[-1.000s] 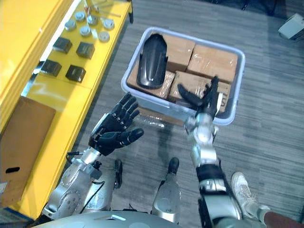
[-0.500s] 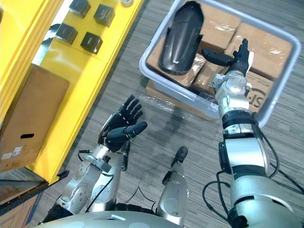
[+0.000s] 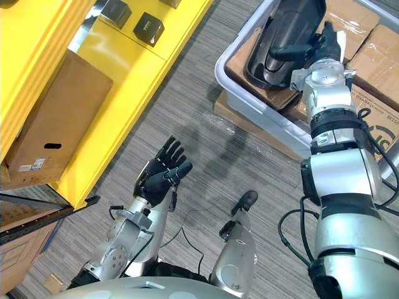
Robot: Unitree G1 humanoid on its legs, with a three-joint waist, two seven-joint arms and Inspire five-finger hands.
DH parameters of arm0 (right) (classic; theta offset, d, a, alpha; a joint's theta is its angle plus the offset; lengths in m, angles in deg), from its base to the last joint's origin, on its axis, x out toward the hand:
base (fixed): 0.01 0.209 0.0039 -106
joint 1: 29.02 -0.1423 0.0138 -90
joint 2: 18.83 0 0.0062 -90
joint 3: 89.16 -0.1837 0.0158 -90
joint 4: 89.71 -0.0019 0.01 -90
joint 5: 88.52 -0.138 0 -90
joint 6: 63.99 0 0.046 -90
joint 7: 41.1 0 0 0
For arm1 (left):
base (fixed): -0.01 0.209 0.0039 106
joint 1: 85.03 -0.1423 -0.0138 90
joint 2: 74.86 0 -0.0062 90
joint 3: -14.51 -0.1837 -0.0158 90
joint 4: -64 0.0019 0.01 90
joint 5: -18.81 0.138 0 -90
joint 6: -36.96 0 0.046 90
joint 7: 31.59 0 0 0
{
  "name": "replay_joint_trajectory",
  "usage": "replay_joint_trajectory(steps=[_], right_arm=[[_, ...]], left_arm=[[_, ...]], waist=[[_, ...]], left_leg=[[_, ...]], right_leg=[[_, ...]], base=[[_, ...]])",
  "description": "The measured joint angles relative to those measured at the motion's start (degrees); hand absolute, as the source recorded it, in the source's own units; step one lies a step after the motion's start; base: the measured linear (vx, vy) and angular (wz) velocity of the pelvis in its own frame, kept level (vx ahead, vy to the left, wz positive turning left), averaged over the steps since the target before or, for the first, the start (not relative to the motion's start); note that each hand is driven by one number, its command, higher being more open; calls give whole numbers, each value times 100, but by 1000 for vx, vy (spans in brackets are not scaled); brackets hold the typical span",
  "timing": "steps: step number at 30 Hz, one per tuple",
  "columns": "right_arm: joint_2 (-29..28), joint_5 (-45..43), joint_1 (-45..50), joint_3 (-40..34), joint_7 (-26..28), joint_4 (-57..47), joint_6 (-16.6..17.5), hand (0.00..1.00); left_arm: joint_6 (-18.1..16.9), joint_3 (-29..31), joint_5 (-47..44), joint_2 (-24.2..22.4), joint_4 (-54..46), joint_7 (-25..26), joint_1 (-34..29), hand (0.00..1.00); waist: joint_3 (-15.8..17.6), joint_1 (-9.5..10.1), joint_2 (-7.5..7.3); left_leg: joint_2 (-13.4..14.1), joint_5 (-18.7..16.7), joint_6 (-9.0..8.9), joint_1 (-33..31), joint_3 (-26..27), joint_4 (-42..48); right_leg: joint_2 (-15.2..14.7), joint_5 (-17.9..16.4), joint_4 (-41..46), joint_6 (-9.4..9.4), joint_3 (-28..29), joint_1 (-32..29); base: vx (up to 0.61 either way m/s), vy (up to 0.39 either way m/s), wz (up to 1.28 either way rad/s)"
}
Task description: Walk over and take three plastic housings, then place them on the shelf
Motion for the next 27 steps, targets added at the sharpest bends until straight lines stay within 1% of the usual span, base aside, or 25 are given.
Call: replay_joint_trajectory(steps=[1, 2, 3, 4, 6, 8, 10, 14, 18, 20, 21, 24, 26, 27], right_arm=[[3, 127, -10, 2, 98, 38, -127, 100], [21, 223, -66, 2, 187, 40, -217, 0], [98, 253, -161, 2, 345, 64, -415, 0], [115, 311, -168, 2, 385, 71, -455, 0], [197, 720, -214, 38, 557, 240, -576, 0], [237, 904, -264, 85, 668, 333, -682, 0], [289, 1044, -277, 99, 710, 434, -715, 0], [436, 1328, -315, 127, 720, 451, -778, 0], [447, 1469, -298, 136, 779, 491, -838, 0], [422, 1446, -287, -48, 843, 577, -903, 0], [415, 1445, -271, -73, 803, 615, -901, 0], [384, 1276, -107, -182, 460, 676, -821, 0], [292, 1080, 165, -271, 0, 678, -561, 0], [216, 1073, 223, -279, -209, 680, -514, 0]], left_arm=[[-4, 14, -24, 7, 0, 0, 0, 100], [-4, 14, -31, 9, -8, 0, 0, 100], [-4, 5, -34, -9, -18, -11, 0, 100], [-4, 4, -35, -10, -18, -16, 0, 100], [2, 9, -46, -4, -25, -32, -24, 100], [7, 11, -102, 14, -37, -44, -57, 100], [7, 6, -188, 9, -65, -55, -63, 100], [9, 9, -213, 17, -197, -59, -124, 100], [9, 14, -235, 28, -233, -60, -251, 100], [13, 22, -236, 65, -237, -59, -275, 100], [13, 30, -237, 77, -239, -59, -274, 100], [21, 112, -351, 105, -255, -44, -307, 100], [18, 216, -489, 143, -345, -37, -361, 100], [7, 302, -489, 141, -419, -35, -432, 100]], waist=[[0, -21, 0], [0, -24, 0], [0, -3, 0], [0, -3, 0], [0, 24, 0], [0, 23, 0], [0, 22, -1], [1, 4, -5], [0, -9, -9], [-1, -15, -14], [-1, -17, -14], [-1, -13, -42], [0, -9, -83], [1, -33, -102]], left_leg=[[0, 35, -7, 8, -27, -41], [2, 57, -14, 15, -40, -62], [6, 106, -22, 32, -47, -116], [5, 122, -26, 39, -51, -142], [10, 214, -47, 140, -72, -285], [21, 283, -58, 254, -71, -410], [26, 359, -76, 327, -70, -546], [50, 536, -111, 455, -76, -846], [86, 613, -140, 597, -56, -1032], [127, 668, -170, 661, -60, -1146], [130, 696, -176, 688, -63, -1194], [179, 775, -206, 870, -66, -1383], [221, 822, -226, 998, -82, -1509], [226, 863, -230, 1032, -80, -1575]], right_leg=[[0, -11, 33, -16, -34, 0], [0, -20, 48, -27, -50, 0], [2, -30, 51, -39, -73, 4], [2, -30, 51, -40, -81, 6], [2, -46, 84, -64, -107, 43], [1, -80, 129, -113, -110, 80], [3, -112, 129, -159, -127, 97], [21, -129, 129, -185, -161, 96], [48, -132, 129, -191, -158, 138], [90, -148, 129, -216, -163, 151], [93, -151, 129, -219, -171, 161], [131, -162, 128, -237, -204, 266], [168, -188, 128, -274, -244, 353], [171, -190, 128, -276, -246, 355]], base=[[-36, -13, 9], [-54, -22, 10], [-50, -22, 6], [-45, -22, 9], [-36, -21, 6], [-47, -26, 1], [-50, -30, 2], [-22, -15, 1], [14, -12, -2], [17, -12, -1], [0, 0, 0], [10, -10, 1], [0, 0, 0], [0, 0, 0]])
